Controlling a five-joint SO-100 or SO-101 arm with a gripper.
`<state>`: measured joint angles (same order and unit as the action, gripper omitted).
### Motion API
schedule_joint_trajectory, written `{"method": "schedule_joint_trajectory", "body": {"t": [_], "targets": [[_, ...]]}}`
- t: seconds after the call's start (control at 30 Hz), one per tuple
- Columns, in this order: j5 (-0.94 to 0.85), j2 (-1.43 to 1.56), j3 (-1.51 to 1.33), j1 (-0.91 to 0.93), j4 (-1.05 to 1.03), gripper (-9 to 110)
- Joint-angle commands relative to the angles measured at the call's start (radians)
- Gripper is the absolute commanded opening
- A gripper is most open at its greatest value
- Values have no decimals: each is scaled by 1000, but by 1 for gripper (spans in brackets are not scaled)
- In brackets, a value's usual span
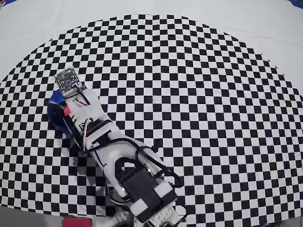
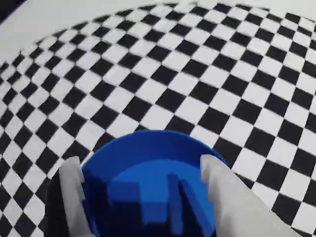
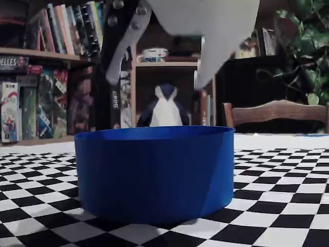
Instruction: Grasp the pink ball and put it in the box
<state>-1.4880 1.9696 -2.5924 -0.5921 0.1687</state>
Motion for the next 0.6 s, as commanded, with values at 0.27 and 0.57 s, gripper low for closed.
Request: {"method": "schedule_joint_trajectory", "body": {"t": [0.27,0.57], "targets": [[591,396,18,124,-3,0],[1023,617,-72,483,-149,0]]}}
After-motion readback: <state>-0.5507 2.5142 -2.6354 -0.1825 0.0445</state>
